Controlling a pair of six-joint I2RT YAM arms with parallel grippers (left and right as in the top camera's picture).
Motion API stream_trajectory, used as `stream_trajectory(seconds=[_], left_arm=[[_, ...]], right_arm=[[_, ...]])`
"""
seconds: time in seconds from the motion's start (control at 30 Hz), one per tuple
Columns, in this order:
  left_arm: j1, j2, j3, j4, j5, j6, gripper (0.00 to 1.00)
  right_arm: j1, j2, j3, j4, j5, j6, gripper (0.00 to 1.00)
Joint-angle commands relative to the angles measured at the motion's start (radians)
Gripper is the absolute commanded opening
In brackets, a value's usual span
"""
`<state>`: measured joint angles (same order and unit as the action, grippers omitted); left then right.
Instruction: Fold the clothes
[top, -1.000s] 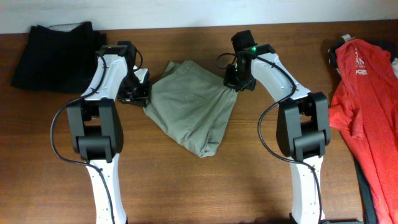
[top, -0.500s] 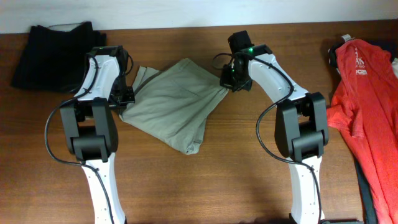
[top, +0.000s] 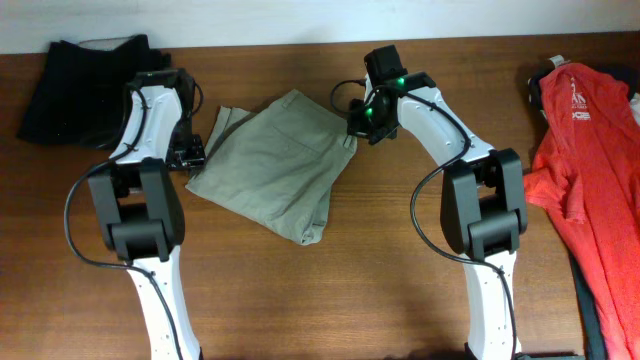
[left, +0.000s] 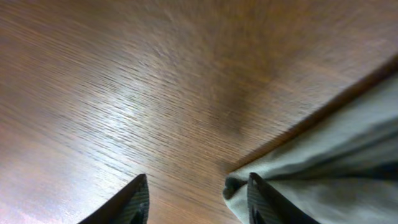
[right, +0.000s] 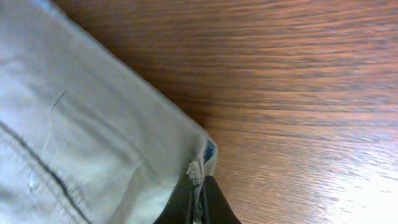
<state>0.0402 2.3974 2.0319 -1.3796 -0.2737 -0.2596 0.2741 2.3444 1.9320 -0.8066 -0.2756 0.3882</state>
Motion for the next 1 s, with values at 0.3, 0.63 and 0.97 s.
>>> stream_trajectory(seconds=[0.3, 0.63, 0.97], left_arm=[[0.002, -0.100, 0.034, 0.053, 0.087, -0.043, 0.99], [0.040, -0.100, 0.033, 0.074, 0.087, -0.043, 0.99], [0.061, -0.099, 0.031, 0.053, 0.087, -0.043, 0.99]], right_arm=[[0.143, -0.142, -0.002, 0.007, -0.129, -0.150, 0.04], [0.165, -0.155, -0.002, -0.002, -0.100, -0.175, 0.16], [0.158, -0.124, -0.004, -0.016, 0.199, -0.116, 0.83]])
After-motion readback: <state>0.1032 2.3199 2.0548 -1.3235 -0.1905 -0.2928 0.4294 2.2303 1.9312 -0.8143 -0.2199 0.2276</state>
